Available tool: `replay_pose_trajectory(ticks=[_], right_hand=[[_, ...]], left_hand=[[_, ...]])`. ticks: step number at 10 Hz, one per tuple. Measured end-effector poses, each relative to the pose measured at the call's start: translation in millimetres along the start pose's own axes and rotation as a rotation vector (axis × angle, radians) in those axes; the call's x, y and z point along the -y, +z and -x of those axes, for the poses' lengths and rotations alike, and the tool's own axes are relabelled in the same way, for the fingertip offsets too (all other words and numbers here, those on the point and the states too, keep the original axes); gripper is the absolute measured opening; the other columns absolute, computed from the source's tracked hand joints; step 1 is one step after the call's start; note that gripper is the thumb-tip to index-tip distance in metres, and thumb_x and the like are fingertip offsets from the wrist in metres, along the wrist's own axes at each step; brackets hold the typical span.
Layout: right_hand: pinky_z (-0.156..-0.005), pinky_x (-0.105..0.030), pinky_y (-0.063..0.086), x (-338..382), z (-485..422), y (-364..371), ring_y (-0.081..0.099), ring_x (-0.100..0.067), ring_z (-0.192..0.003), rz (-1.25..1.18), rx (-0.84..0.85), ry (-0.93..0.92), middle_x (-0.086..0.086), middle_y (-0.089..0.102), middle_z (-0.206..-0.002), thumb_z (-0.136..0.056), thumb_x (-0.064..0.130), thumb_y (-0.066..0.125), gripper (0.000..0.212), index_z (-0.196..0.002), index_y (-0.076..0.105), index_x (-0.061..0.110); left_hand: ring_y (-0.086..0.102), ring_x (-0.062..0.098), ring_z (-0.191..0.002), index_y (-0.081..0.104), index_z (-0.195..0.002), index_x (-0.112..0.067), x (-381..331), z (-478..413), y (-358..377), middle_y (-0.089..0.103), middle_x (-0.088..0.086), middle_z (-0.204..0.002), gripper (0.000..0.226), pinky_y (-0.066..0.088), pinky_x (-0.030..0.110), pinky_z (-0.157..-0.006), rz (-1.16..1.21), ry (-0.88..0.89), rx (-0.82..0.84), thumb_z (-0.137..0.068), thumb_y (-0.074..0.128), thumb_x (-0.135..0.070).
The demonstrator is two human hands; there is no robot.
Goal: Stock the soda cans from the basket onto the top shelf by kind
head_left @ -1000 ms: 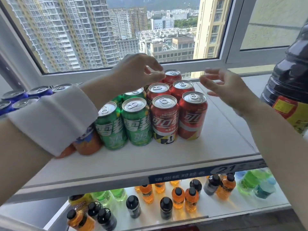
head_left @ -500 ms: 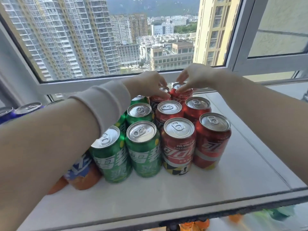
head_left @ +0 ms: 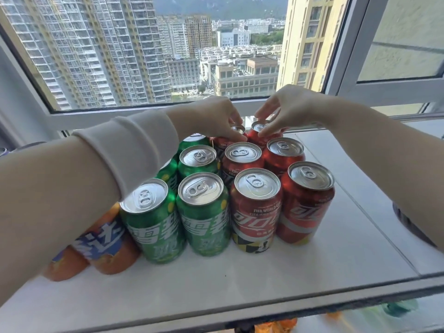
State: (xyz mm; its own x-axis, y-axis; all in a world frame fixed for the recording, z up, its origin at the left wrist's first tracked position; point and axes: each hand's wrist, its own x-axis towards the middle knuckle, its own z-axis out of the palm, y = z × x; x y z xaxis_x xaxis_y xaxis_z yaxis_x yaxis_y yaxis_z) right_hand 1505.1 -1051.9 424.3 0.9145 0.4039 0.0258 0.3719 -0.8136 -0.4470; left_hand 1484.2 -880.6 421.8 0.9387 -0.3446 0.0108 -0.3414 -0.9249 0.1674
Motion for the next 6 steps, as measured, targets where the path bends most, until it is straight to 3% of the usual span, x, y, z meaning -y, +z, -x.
replay_pose_trajectory(ticks=[2,4,5,6], right_hand=[[-0.064,-0.015,0.046,-2,6,-1,0.061,-0.014,-0.092,-0.071,0.020,0.003,-0.002,0.066,-0.113,-0.070,0.019,0.079,0.051,-0.117,0.062,0.011],[-0.065,-0.016,0.045,-6,6,3,0.058,-0.015,-0.097,-0.102,0.037,-0.001,-0.005,0.063,-0.120,-0.073,0.018,0.077,0.053,-0.123,0.059,0.011],[-0.081,-0.023,0.041,-6,6,6,0.056,-0.015,-0.103,-0.099,0.017,-0.003,-0.004,0.062,-0.122,-0.076,0.024,0.074,0.051,-0.123,0.059,0.012],[-0.087,-0.024,0.039,-2,13,10,0.055,-0.018,-0.111,-0.108,-0.048,0.004,-0.006,0.060,-0.125,-0.082,0.029,0.069,0.048,-0.125,0.057,0.011]], left_hand=[[0.055,0.018,-0.113,0.058,-0.126,-0.015,-3,3,2,0.059,0.001,-0.128,0.051,0.036,0.024,-0.088,0.001,0.010,-0.005,-0.082,0.064,-0.040],[0.053,0.018,-0.117,0.056,-0.128,-0.017,-4,5,4,0.057,0.000,-0.131,0.049,0.033,0.023,-0.086,-0.006,0.000,-0.004,-0.086,0.057,-0.044],[0.052,0.020,-0.117,0.053,-0.130,-0.017,-5,7,4,0.055,0.002,-0.133,0.048,0.036,0.027,-0.093,-0.001,-0.021,0.005,-0.092,0.046,-0.045],[0.052,0.021,-0.118,0.050,-0.132,-0.016,-4,14,3,0.053,0.004,-0.134,0.046,0.036,0.028,-0.095,0.026,-0.036,-0.040,-0.095,0.041,-0.042]])
